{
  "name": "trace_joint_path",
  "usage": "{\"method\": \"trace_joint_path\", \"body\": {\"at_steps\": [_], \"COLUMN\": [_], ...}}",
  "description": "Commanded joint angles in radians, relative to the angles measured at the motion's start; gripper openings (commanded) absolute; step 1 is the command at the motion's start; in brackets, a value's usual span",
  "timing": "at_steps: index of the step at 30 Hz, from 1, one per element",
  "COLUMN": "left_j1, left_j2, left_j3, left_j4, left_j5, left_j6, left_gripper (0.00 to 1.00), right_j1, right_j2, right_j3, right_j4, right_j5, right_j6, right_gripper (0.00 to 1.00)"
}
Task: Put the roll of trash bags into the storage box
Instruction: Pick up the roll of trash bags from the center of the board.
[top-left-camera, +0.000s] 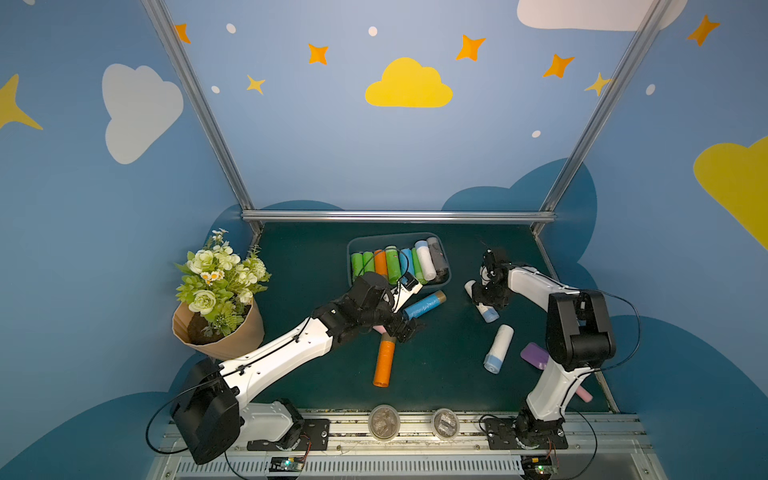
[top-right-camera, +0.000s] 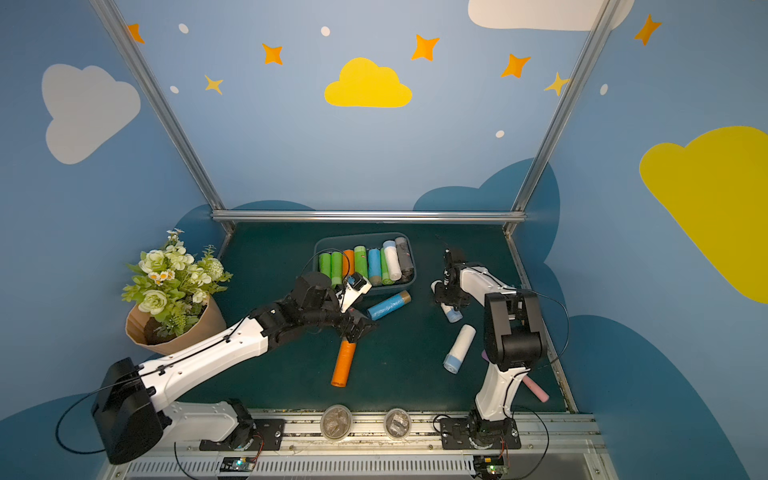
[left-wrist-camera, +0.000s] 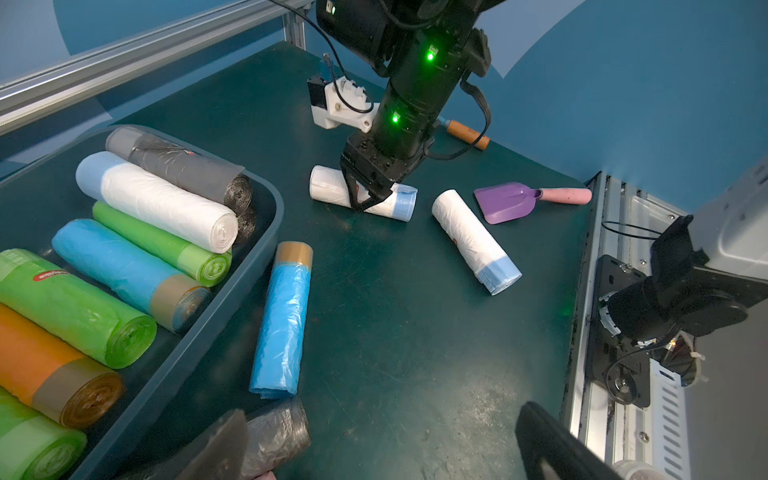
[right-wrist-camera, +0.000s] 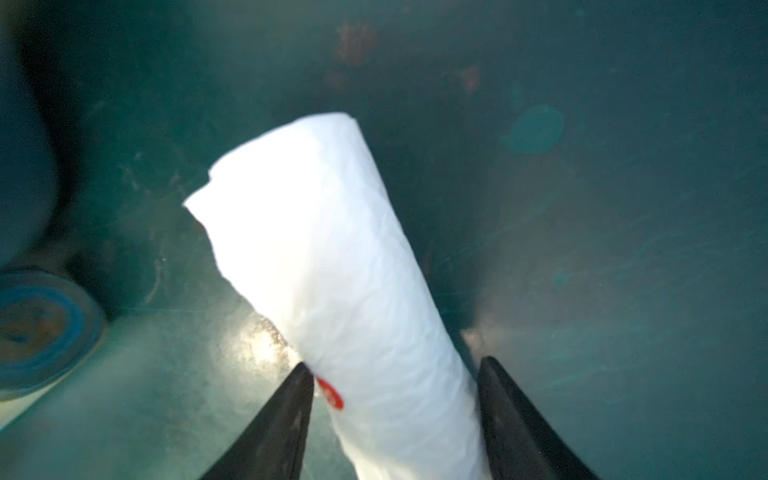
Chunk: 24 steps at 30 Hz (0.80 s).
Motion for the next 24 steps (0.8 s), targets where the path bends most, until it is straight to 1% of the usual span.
{"method": "trace_joint_path", "body": {"at_steps": [1, 8, 12, 18, 24], "left_j1": [-0.002, -0.001, 0.001, 0.039, 0.119], "left_j2": [-0.014, 0.003, 0.000, -0.010, -0.032], "left_j3": [0.011, 0.017, 0.022, 0.023, 0.025], "left_j4": [-0.019, -0.020, -0.022, -0.012, 0.023], "left_j5": [-0.009, -0.007, -0.011, -0.001, 0.047], "left_j6": [0.017, 0.026, 0.028, 0.017, -0.034], "left_gripper": [1.00, 1.00, 1.00, 1.00, 1.00], "right_j1": [0.026, 0.037, 0.039, 0.054, 0.087], "right_j2": [0.016, 0.026, 0.029, -0.012, -0.060], "right_j3": [0.005, 0.012, 0.022, 0.043, 0.063], "right_j4": [-0.022, -0.031, -0.041, -0.069, -0.102], "right_j5": [0.041, 0.029, 0.010, -0.031, -0.053], "right_j6": [-0.012, -0.006, -0.004, -0.004, 0.005], "right_gripper": [0.57, 0.39, 0.30, 0.29, 0.28]}}
